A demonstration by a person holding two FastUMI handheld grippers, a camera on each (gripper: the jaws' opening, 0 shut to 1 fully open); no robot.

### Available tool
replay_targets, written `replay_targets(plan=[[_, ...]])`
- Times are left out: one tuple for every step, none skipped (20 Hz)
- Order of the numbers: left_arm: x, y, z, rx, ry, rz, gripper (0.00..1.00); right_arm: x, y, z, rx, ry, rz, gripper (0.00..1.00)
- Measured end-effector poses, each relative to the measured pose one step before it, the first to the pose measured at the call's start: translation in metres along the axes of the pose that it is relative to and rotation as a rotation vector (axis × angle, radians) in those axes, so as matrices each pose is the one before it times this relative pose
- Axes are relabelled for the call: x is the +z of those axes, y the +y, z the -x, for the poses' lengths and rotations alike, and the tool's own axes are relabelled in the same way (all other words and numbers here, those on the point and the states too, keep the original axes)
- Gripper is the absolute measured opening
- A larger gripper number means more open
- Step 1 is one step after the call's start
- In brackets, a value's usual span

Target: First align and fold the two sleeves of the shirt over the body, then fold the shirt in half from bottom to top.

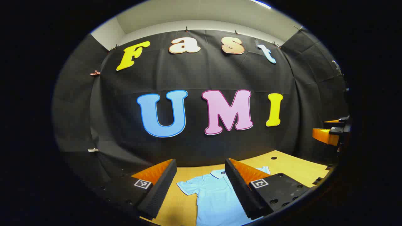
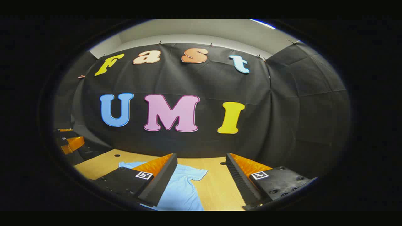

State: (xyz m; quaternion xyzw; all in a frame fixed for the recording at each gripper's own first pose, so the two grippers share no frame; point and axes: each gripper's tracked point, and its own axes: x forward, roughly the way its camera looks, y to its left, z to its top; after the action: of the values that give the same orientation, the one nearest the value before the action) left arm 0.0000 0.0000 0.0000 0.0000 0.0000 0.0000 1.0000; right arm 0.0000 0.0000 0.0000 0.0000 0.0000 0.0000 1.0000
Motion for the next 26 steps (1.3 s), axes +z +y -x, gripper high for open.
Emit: replay_targets(plan=[[-0.00502, -0.00659, -0.00022, -0.03237, 0.0171, 0.02168, 0.98, -0.00072, 0.00138, -0.00039, 0.00283, 0.00206, -0.00063, 0.97], [-0.00283, -0.00258, 0.00033, -0.01517, 0.01055, 0.01359, 0.99, -0.00106, 0.00192, 0.00074, 0.00381, 0.00335, -0.00018, 0.97], [-0.00087, 0.00166, 0.00007, 0.00149, 0.00286, -0.00048, 0.99, -0.00144, 0.00186, 0.00071, 0.00445, 0.0052, 0.00304, 0.95], [-0.0007, 0.00228, -0.00034, 0.00079, 0.00068, -0.00828, 0.99, -0.00098, 0.00104, -0.00042, 0.00354, 0.00285, 0.00541, 0.97], [-0.00072, -0.00064, 0.00155, 0.00088, -0.00025, -0.01003, 0.99, -0.00037, 0.00031, 0.00008, 0.00076, 0.00055, 0.00378, 0.97], [0.0, 0.00037, 0.00034, 0.00063, 0.00031, -0.00793, 0.99, -0.00032, 0.00071, -0.00023, 0.00115, 0.00223, 0.00048, 0.97], [0.00054, -0.00022, -0.0006, -0.00188, -0.00062, -0.00396, 0.99, -0.00195, 0.00056, -0.00119, 0.00105, 0.00686, -0.00355, 0.95], [-0.00059, -0.00039, -0.00112, -0.00226, -0.00011, -0.00156, 0.99, -0.00291, 0.00017, -0.0003, 0.00124, 0.00929, -0.00453, 0.97], [-0.00116, 0.0006, -0.00051, 0.0021, 0.00006, -0.00042, 0.99, -0.0022, -0.00009, -0.00034, 0.00073, 0.01, -0.00297, 0.97], [0.00075, 0.00101, -0.00033, 0.00356, -0.00038, -0.00004, 0.99, -0.0022, 0.0005, -0.00027, 0.00078, 0.00802, -0.00131, 0.97], [0.00134, 0.00019, -0.00041, 0.00276, -0.00045, 0.0007, 0.99, -0.00113, 0.00011, -0.00009, -0.00008, 0.00486, -0.00055, 0.97], [-0.00035, 0.00024, 0.00027, 0.00257, -0.00011, 0.00161, 0.99, -0.00135, 0.00005, -0.00016, 0.00123, 0.00322, -0.00056, 0.97], [0.00022, -0.00012, -0.00018, 0.00002, 0.00187, 0.00145, 0.99, -0.00014, 0.00009, 0.00073, 0.00119, 0.00233, 0.00085, 0.97], [-0.00135, 0.00032, -0.00006, -0.0015, -0.00139, -0.00004, 0.99, -0.00137, 0.0003, 0.00007, 0.0011, 0.00178, 0.00166, 0.97], [0.0002, -0.00042, -0.00053, 0.00025, 0.00019, -0.00246, 0.99, 0.00011, 0.00041, -0.00075, 0.00337, -0.00047, 0.00314, 0.97], [-0.00053, 0.00157, -0.00046, 0.00215, 0.002, -0.00161, 0.99, 0.00045, -0.00131, -0.00091, -0.00157, -0.00095, 0.00546, 0.97], [-0.00109, 0.00029, -0.00039, 0.0, 0.0037, 0.00034, 0.99, -0.00041, -0.00204, -0.00208, -0.00017, 0.00205, 0.00085, 0.97], [0.00017, 0.00054, 0.00002, 0.00175, 0.00177, 0.00027, 0.99, -0.00141, -0.00054, -0.00479, 0.00275, 0.00631, -0.00361, 0.97], [0.00065, 0.00073, -0.00115, 0.00166, 0.00032, -0.00204, 0.99, -0.00535, -0.00011, -0.00439, 0.007, 0.0183, -0.00268, 0.97], [-0.00034, 0.00006, -0.00121, -0.00155, 0.0033, -0.0045, 0.99, -0.00748, -0.00065, -0.00465, 0.00802, 0.02519, -0.00017, 0.96], [0.00074, 0.00035, -0.0011, -0.00028, 0.00409, -0.00827, 0.99, -0.00591, -0.00058, -0.00524, 0.00783, 0.02255, 0.00147, 0.97], [0.00007, 0.00175, -0.00115, 0.00377, 0.00075, -0.00874, 0.99, -0.00295, 0.00065, -0.00697, 0.01369, 0.0157, 0.00329, 0.97], [-0.00042, 0.00152, -0.00156, 0.00454, 0.00303, -0.00531, 0.99, -0.00302, -0.00111, -0.00686, 0.00806, 0.01525, 0.00649, 0.97], [0.00069, 0.00136, -0.00195, 0.00457, 0.00434, 0.00112, 0.99, -0.0033, -0.00329, -0.00873, 0.00431, 0.01278, 0.00777, 0.97], [0.00113, 0.00151, -0.00096, 0.005, 0.00473, 0.00553, 0.98, -0.00301, -0.00211, -0.00953, 0.00714, 0.0111, 0.00529, 0.97], [-0.00079, 0.00134, -0.00003, 0.00615, 0.00582, 0.00576, 0.99, -0.00361, -0.00112, -0.01038, 0.0099, 0.01782, 0.00303, 0.97]])
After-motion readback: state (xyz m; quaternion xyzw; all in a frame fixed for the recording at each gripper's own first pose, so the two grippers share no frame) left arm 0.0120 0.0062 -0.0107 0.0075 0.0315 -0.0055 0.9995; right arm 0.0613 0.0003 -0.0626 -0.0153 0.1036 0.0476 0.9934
